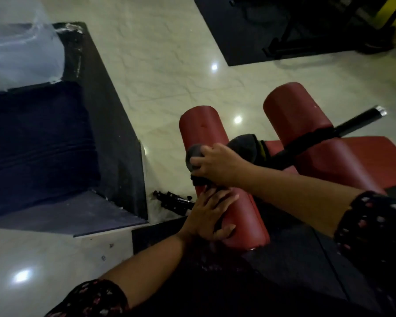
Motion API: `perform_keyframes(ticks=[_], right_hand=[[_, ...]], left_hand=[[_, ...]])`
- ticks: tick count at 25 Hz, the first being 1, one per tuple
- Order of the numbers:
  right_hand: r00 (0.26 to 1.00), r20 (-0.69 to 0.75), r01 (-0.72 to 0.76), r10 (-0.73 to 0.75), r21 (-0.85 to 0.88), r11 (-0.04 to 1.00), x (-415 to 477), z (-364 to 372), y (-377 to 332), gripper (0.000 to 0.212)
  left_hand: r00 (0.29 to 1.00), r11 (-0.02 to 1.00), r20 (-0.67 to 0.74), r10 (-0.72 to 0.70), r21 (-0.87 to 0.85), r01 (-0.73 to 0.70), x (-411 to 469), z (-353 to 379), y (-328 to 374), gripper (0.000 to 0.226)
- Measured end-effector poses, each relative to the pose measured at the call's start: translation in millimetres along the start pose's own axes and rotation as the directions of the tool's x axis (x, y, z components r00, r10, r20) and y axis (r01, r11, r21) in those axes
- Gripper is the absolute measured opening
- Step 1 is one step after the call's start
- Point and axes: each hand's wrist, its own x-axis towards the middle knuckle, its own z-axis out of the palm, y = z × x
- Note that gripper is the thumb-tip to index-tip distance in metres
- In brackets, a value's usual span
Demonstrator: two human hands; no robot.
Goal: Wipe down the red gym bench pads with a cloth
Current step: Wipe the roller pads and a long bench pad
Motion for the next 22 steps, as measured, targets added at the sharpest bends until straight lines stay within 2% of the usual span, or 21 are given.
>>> perform_keyframes(ticks=[2, 4, 6, 7, 8, 10, 11, 12, 13, 15, 19, 22], right_hand=[[0.999, -0.029, 0.037, -0.037, 0.007, 0.999, -6, 15, 1, 0.047], [0.994, -0.062, -0.077, 0.085, 0.13, 0.988, -35, 43, 18, 0.058], [0.948, -0.138, -0.224, 0.286, 0.35, 0.91, -67, 74, 27, 0.063], [0.893, -0.165, -0.298, 0.419, 0.48, 0.825, -77, 90, 27, 0.063], [0.822, -0.147, -0.352, 0.551, 0.63, 0.692, -82, 103, 28, 0.061], [0.638, 0.009, -0.397, 0.77, 0.861, 0.318, -79, 119, 31, 0.058], [0.579, 0.117, -0.397, 0.807, 0.905, 0.155, -73, 124, 33, 0.058], [0.583, 0.181, -0.394, 0.792, 0.916, 0.08, -69, 127, 32, 0.059], [0.631, 0.172, -0.381, 0.756, 0.918, 0.109, -66, 130, 28, 0.062], [0.714, 0.048, -0.338, 0.698, 0.897, 0.285, -66, 144, 17, 0.071], [0.68, -0.134, -0.376, 0.721, 0.78, 0.501, -60, 152, 22, 0.074], [0.711, -0.272, -0.338, 0.648, 0.676, 0.654, -48, 152, 41, 0.073]], left_hand=[[0.998, 0.996, -0.046, -0.043, 0.074, 0.046, -3, -4, 6, 0.064], [0.958, 0.965, -0.148, -0.247, 0.048, 0.256, -2, -7, 17, 0.064], [0.808, 0.835, -0.217, -0.547, -0.08, 0.544, 6, -8, 31, 0.069], [0.725, 0.754, -0.215, -0.655, -0.117, 0.647, 13, -8, 34, 0.073], [0.655, 0.682, -0.206, -0.727, -0.113, 0.722, 23, -8, 37, 0.078], [0.562, 0.573, -0.139, -0.815, -0.053, 0.818, 51, -8, 41, 0.088], [0.526, 0.529, -0.089, -0.846, -0.011, 0.848, 66, -8, 41, 0.09], [0.491, 0.49, -0.045, -0.87, 0.029, 0.871, 78, -6, 41, 0.089], [0.466, 0.465, -0.014, -0.884, 0.065, 0.883, 87, -4, 40, 0.086], [0.464, 0.465, 0.036, -0.885, 0.115, 0.878, 96, 1, 41, 0.077], [0.491, 0.488, 0.003, -0.871, 0.118, 0.865, 96, 5, 42, 0.069], [0.482, 0.475, -0.033, -0.875, 0.125, 0.871, 97, 6, 42, 0.068]])
